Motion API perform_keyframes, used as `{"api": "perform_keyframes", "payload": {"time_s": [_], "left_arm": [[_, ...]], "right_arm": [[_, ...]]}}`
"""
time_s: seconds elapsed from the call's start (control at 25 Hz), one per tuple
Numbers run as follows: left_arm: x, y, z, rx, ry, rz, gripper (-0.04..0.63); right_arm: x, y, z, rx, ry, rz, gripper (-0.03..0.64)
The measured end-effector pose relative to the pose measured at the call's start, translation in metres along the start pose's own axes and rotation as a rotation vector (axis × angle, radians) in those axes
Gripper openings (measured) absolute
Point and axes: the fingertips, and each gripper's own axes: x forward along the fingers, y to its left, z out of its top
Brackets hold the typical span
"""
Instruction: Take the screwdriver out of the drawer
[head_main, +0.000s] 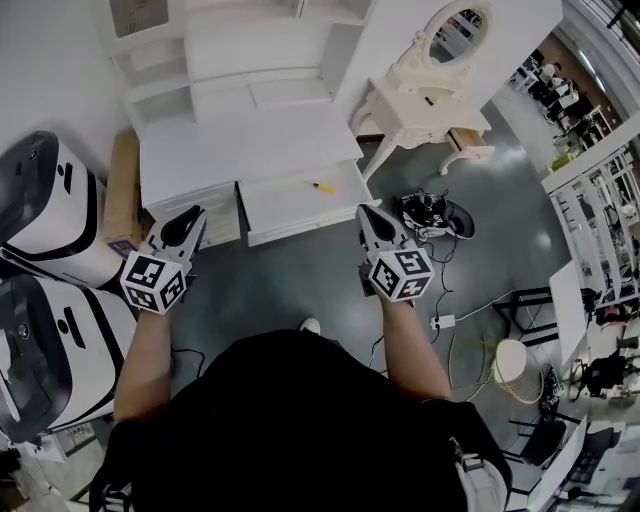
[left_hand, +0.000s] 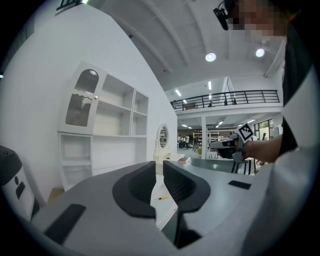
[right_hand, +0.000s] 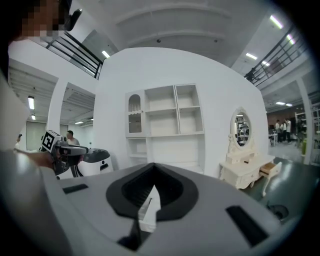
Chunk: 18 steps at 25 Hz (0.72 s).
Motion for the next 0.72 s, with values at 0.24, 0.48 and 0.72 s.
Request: {"api": "perform_keyframes", "payload": {"time_s": [0.24, 0.48, 0.72], "left_arm": [[0.019, -0.007, -0.004, 0.017, 0.013, -0.025, 0.060], [0.060, -0.010, -0.012, 0.027, 0.048, -0.017, 0.060], [0.129, -0.009, -0.008, 0.030, 0.073, 0.011, 0.060]], "right_arm": [[0.008, -0.021, -0.006, -0.004, 0.005, -0.013, 0.011], [0.028, -0.063, -0.020, 0.008, 0.027, -0.006, 0.011], [0.069, -0.126, -0.023, 0.017, 0.047, 0.027, 0.011]]}}
